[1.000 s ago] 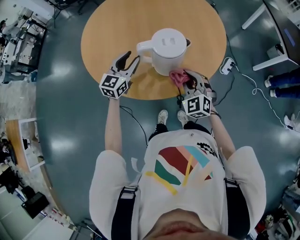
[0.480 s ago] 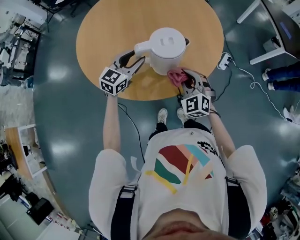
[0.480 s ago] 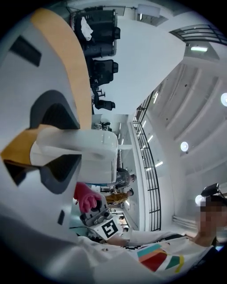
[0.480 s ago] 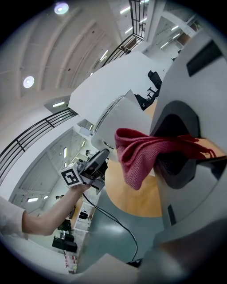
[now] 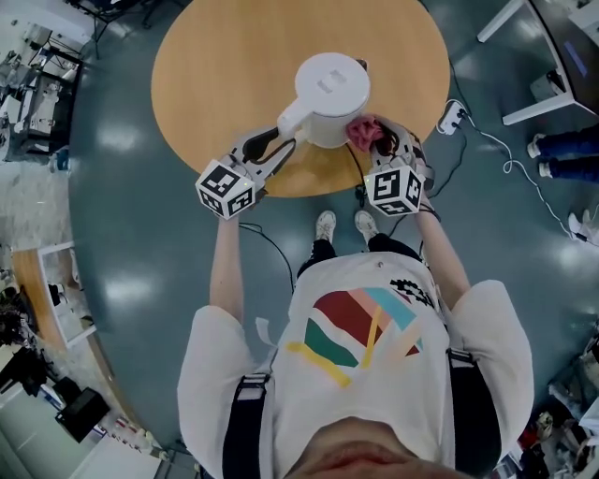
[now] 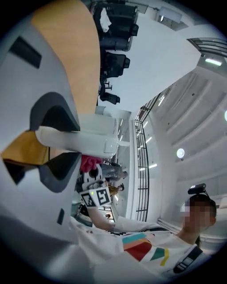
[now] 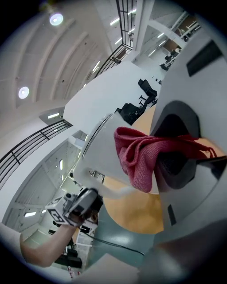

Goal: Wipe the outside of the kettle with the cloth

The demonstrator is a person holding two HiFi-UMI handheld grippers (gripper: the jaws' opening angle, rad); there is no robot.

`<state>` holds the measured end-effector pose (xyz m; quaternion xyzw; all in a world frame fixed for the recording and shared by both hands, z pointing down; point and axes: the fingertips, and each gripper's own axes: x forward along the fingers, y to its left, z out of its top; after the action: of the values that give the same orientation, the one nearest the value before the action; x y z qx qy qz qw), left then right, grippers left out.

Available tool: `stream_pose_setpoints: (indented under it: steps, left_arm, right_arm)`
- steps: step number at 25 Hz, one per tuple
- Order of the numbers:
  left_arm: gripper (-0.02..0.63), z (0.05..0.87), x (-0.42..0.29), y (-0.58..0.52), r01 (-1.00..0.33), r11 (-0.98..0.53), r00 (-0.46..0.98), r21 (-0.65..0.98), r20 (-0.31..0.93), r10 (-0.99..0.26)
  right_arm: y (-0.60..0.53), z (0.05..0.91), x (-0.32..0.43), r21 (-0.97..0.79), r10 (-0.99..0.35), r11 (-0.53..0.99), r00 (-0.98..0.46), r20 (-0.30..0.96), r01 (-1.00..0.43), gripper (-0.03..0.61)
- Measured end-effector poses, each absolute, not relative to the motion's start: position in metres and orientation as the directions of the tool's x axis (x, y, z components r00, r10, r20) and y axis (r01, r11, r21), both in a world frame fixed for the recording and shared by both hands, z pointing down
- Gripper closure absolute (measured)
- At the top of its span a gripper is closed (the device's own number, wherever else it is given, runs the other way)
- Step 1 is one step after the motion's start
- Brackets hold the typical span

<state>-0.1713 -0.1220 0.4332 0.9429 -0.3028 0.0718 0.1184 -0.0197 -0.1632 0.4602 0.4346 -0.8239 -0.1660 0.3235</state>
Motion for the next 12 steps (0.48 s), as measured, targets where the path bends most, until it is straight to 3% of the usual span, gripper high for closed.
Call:
stream_pose_setpoints:
  steps: [4,9,12]
  left_arm:
    - [0.422,0.442,-0.128,-0.084,-0.520,-0.837,0.848,0.170,0.224,-0.481]
    - [0.422,0.448,-0.076,-0.071,-0.525,-0.849,0.836,0.063,0.221,-0.501]
    - [0.422,0.452,-0.051,-0.077,-0.522,-0.849,0.843,0.081,0.201,-0.500]
  right_arm:
    - [-0.168,0.456,0.000,0.533,-0.844,0.533,-0.376,0.382,-0.657,0.531]
    - [-0.160,0.453,0.015,0.540,-0.855,0.516,-0.361,0.372,-0.665,0.531]
    - [-0.156,0.447,0.029,0.563,-0.862,0.506,-0.356,0.361,-0.654,0.531]
